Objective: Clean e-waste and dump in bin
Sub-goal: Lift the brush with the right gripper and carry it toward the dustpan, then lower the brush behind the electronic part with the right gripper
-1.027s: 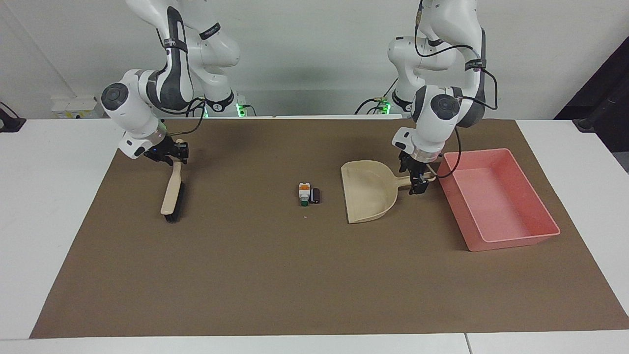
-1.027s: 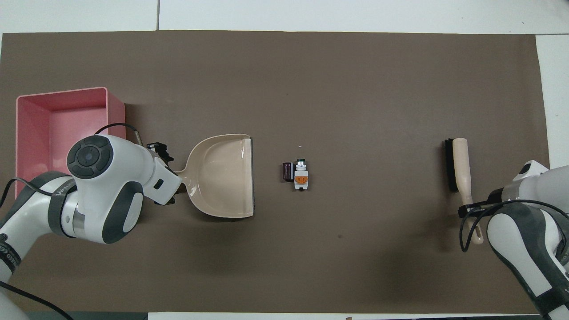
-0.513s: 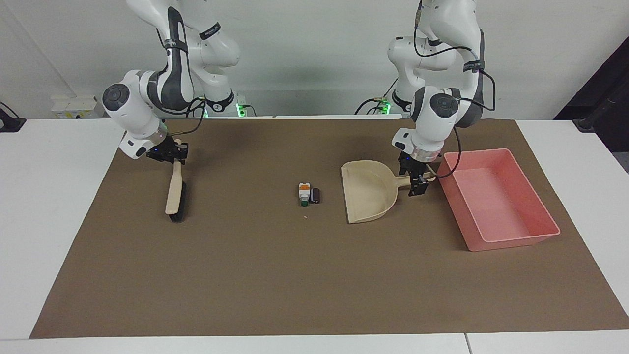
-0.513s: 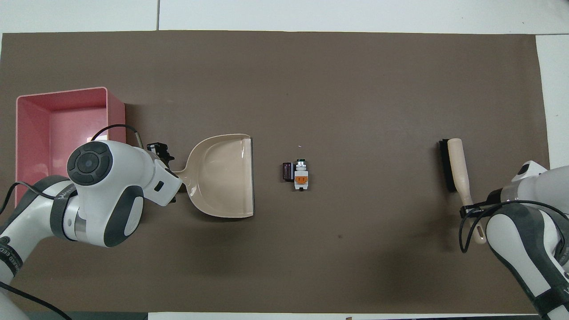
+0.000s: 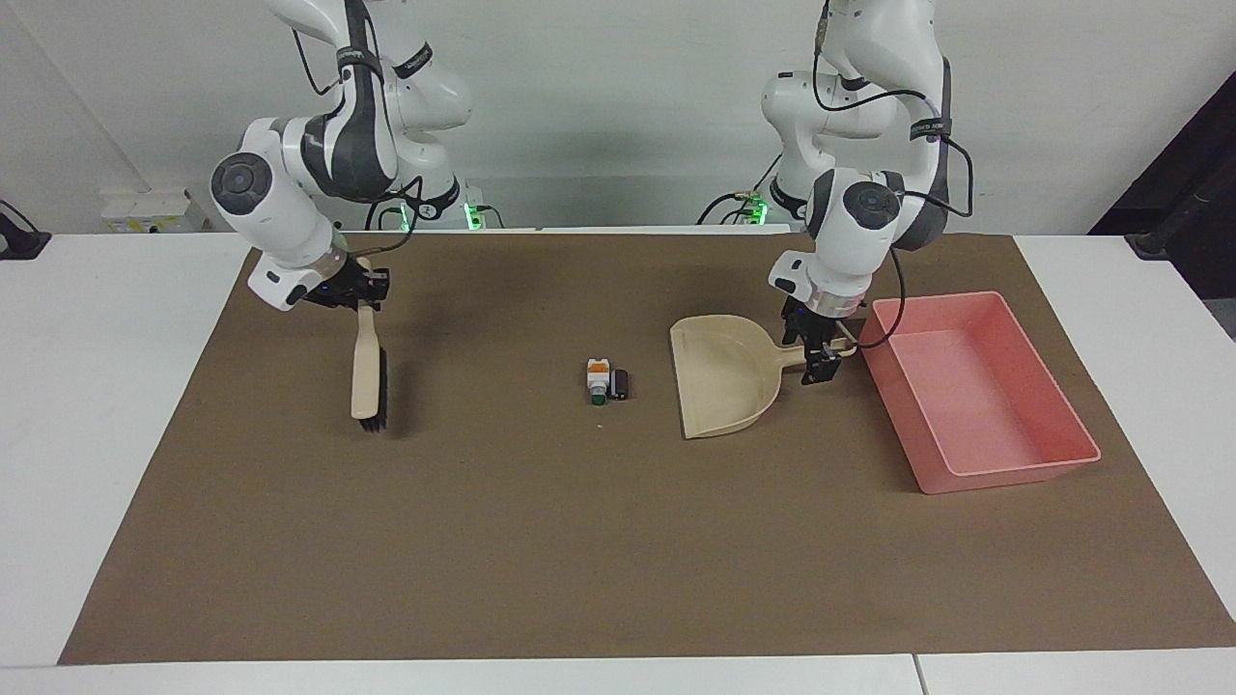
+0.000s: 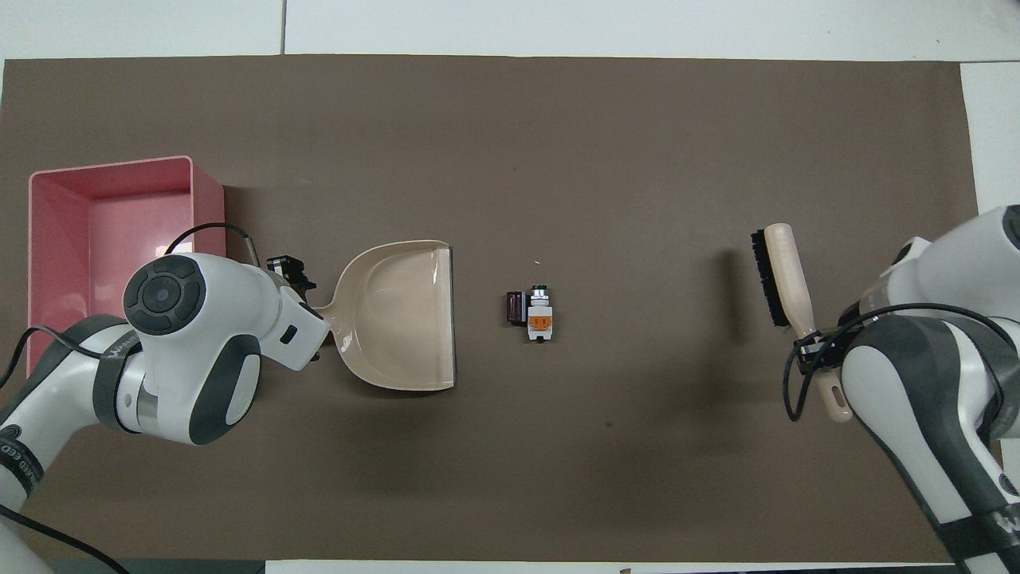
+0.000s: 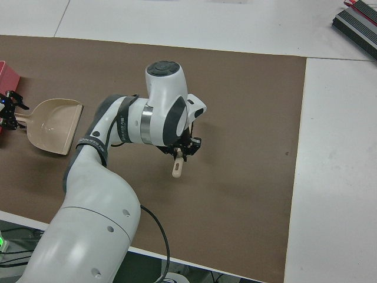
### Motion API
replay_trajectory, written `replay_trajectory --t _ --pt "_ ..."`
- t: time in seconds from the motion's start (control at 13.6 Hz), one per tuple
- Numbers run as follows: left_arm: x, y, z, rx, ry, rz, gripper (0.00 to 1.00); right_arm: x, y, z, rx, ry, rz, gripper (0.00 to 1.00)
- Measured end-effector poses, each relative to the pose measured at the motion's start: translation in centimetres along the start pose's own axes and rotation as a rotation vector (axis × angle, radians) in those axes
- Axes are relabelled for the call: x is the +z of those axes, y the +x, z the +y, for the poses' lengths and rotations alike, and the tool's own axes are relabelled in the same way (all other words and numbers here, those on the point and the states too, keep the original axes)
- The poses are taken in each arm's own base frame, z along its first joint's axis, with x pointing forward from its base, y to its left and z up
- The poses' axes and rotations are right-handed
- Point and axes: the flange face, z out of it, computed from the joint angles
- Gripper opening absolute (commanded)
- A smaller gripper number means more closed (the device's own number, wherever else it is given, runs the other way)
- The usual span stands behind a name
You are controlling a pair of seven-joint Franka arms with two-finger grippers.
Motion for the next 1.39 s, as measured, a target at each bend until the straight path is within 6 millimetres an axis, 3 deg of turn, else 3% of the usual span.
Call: replay_trajectory --t 0.15,0.29,0.37,0.51,0.66,0.88,1.1,1.39 --pt "0.0 0.3 0.1 -0.003 0.0 0.0 0.2 -1.5 0.7 -6.8 0.035 -0.047 -0.009 0.0" --pt "0.0 0.3 0.1 -0.012 0.002 0.001 0.05 -0.8 0.7 -12.6 0.043 -0.081 0.004 0.0" --pt "-0.1 0.4 0.1 -0.013 0.002 0.001 0.03 -0.1 0.8 -13.9 0.044 -0.082 0.009 0.0" --pt "-0.2 0.4 0.1 -0.013 0.004 0.002 0.0 1.4 1.1 -14.8 0.043 -0.076 0.016 0.0" --pt "-0.5 0.5 -0.1 -0.012 0.002 0.002 0.0 2.6 0.6 -17.0 0.07 -0.083 0.018 0.0" --pt "-2.4 0.8 -0.7 -0.016 -0.06 -0.027 0.0 3.3 -0.3 -19.8 0.093 -0.06 0.008 0.0" --pt "-3.9 1.4 -1.4 0.031 -0.046 -0.071 0.0 3.7 -0.2 -19.8 0.107 -0.023 0.011 0.0" --pt "-2.4 4.6 -0.1 0.127 -0.045 -0.116 0.0 4.8 -0.5 -19.5 0.112 -0.021 0.01 0.0"
